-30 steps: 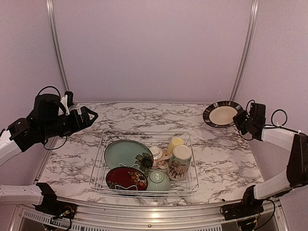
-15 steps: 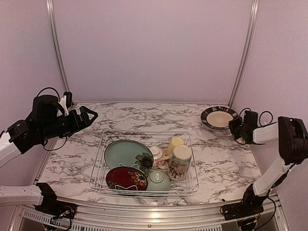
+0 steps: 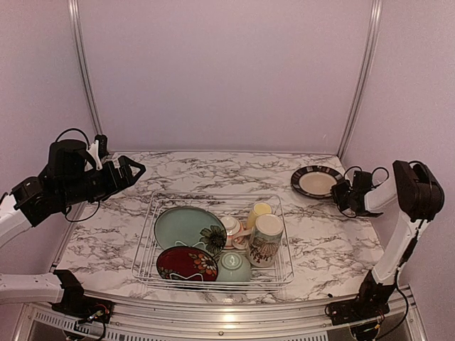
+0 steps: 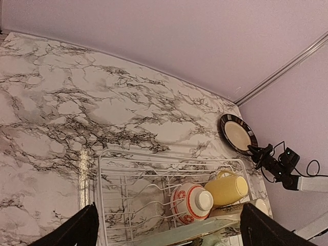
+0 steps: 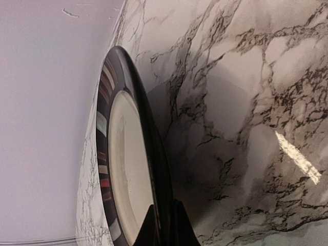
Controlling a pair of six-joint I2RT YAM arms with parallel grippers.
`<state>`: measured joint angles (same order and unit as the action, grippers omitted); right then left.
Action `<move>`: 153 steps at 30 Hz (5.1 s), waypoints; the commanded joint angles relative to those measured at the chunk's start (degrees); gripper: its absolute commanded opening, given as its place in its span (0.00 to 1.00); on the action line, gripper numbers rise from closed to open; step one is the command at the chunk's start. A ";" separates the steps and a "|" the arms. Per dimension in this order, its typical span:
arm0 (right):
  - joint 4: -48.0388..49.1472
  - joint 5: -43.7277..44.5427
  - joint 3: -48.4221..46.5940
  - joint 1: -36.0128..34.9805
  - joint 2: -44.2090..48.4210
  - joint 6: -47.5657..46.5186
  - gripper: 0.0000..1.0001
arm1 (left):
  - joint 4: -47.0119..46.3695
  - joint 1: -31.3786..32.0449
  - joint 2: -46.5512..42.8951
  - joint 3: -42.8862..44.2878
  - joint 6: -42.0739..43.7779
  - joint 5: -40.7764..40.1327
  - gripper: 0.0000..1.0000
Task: Unload the mixed dishes from the dish rack
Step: Place the plate in the corner of the board, then grab the plate from the dish rack.
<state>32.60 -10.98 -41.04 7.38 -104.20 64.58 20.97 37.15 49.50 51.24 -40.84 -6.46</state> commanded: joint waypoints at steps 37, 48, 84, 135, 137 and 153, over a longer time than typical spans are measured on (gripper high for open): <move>-36.10 14.86 -9.05 -10.20 27.99 -42.71 0.98 | 10.58 0.21 0.79 4.00 2.29 -13.87 0.99; -41.90 -4.90 -18.53 -31.37 31.61 -58.12 0.90 | 9.57 0.21 0.12 2.25 -1.05 -11.28 0.99; -45.78 -1.64 -35.22 -65.82 4.46 -74.87 0.83 | 7.94 0.21 1.21 0.96 -1.88 -11.81 0.99; -51.92 -6.71 -41.67 -65.89 2.35 -80.26 0.00 | 6.22 0.21 1.33 -0.05 -1.48 -10.52 0.99; -51.56 -5.65 -41.71 -66.08 3.19 -80.22 0.00 | 6.10 0.21 1.22 -0.23 -1.57 -10.62 0.99; -47.09 3.86 -42.67 -67.92 8.90 -78.03 0.00 | 6.81 0.21 0.41 -0.46 -1.44 -11.36 0.99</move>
<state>-20.12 -9.08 -79.79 -60.23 -100.68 -14.87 27.68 37.15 50.74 51.55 -42.68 -16.99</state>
